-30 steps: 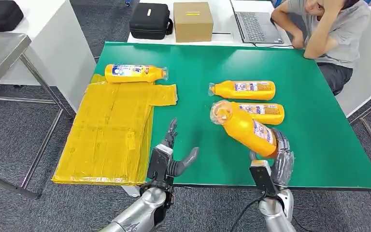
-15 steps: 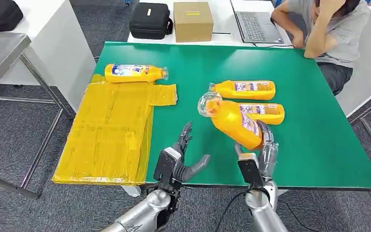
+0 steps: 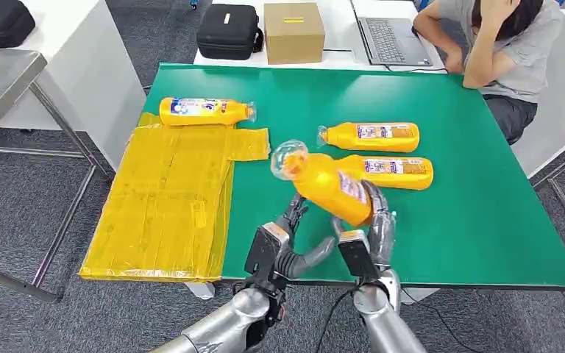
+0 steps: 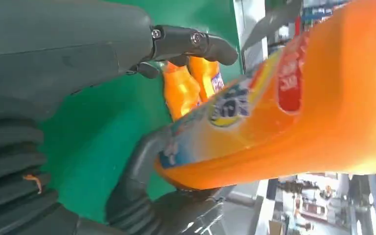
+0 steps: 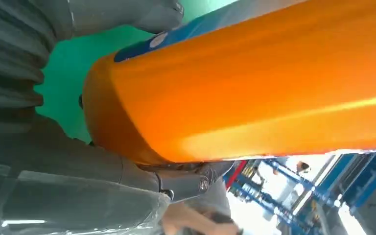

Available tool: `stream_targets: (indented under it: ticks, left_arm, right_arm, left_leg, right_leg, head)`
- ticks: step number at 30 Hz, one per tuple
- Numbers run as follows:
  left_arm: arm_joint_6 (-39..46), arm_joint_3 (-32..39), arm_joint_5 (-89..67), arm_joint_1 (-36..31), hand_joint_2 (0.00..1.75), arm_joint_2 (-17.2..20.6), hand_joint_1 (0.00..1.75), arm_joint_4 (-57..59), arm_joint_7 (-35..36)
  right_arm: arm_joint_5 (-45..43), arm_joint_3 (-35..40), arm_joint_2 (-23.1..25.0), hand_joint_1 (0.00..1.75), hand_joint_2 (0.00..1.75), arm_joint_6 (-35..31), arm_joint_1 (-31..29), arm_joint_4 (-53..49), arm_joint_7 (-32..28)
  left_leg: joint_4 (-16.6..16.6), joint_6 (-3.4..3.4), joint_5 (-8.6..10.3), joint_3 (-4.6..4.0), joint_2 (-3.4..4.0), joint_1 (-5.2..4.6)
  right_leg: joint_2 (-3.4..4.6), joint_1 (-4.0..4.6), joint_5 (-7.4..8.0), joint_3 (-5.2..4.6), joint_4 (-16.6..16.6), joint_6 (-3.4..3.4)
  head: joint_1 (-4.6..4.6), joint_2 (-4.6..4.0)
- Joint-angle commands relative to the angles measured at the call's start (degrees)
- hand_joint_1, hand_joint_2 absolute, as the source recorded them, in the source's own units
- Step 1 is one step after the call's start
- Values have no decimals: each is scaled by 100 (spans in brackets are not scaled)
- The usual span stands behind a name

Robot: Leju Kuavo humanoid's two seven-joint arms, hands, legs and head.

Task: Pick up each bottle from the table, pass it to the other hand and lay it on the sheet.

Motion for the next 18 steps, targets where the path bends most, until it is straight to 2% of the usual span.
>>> stream_targets:
  ticks: [1,2,8,14,18]
  left_arm:
    - [720,-239,194,-391,175,76,0,186,-129]
    - [720,-239,194,-391,175,76,0,186,-129]
    - [725,-238,193,-389,175,76,0,190,-129]
    - [1025,225,313,-429,175,76,0,205,-129]
    - [1025,225,313,-429,175,76,0,205,-129]
  right_arm:
    - [17,570,178,175,175,-42,-284,657,-5]
    - [17,570,178,175,175,-42,-284,657,-5]
    - [4,602,172,175,175,-42,-294,665,-5]
    - [-36,894,214,175,175,-42,-392,773,-5]
    - [-36,894,214,175,175,-42,-392,773,-5]
  left_leg:
    - [7,-22,-21,37,20,8]
    - [0,-12,-9,18,14,6]
    - [1,-16,-14,29,14,5]
    - [4,-16,-14,24,18,6]
    - [4,-21,-18,32,22,7]
  right_leg:
    - [11,9,-18,31,9,-19]
    - [10,7,-5,15,0,-11]
    - [8,6,-12,24,4,-13]
    - [13,7,-10,19,6,-14]
    - [15,8,-14,25,10,-18]
  head:
    - [0,0]
    - [0,0]
    - [0,0]
    - [0,0]
    - [0,0]
